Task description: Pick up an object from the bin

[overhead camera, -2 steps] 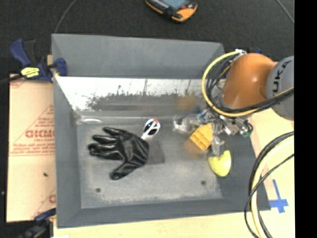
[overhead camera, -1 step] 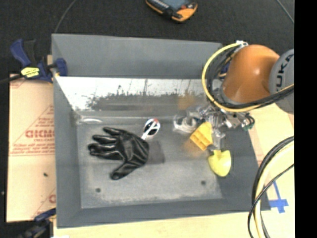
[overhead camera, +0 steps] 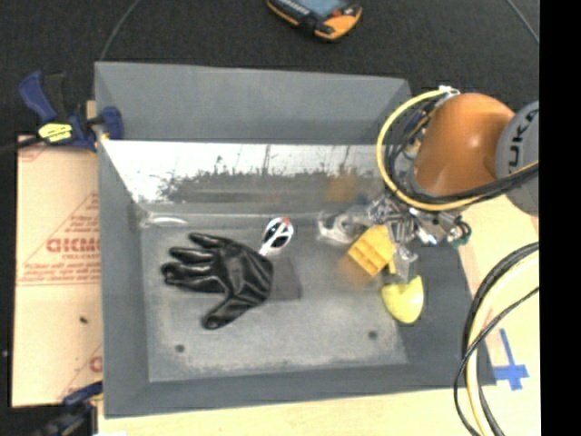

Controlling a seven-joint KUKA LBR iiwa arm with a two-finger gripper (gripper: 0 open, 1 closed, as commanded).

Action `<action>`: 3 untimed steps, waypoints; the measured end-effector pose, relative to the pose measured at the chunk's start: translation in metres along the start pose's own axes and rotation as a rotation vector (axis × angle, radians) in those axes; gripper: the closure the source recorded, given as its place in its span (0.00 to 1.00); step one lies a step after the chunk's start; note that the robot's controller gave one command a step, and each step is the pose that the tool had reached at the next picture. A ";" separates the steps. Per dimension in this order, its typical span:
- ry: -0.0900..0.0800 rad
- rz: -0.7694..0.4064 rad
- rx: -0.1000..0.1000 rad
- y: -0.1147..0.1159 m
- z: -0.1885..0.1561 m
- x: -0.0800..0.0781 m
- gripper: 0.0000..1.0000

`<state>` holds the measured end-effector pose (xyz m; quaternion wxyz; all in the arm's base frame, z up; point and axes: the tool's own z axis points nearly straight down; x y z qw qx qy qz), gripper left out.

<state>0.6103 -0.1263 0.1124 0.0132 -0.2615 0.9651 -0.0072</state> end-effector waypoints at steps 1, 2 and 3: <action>-0.018 -0.028 0.011 -0.013 0.001 -0.002 1.00; -0.018 -0.027 0.011 -0.013 0.001 -0.002 1.00; -0.010 -0.029 0.004 -0.009 -0.017 0.002 1.00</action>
Offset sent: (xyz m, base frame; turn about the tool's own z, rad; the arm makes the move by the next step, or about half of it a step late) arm 0.0000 0.0000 0.0000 0.0000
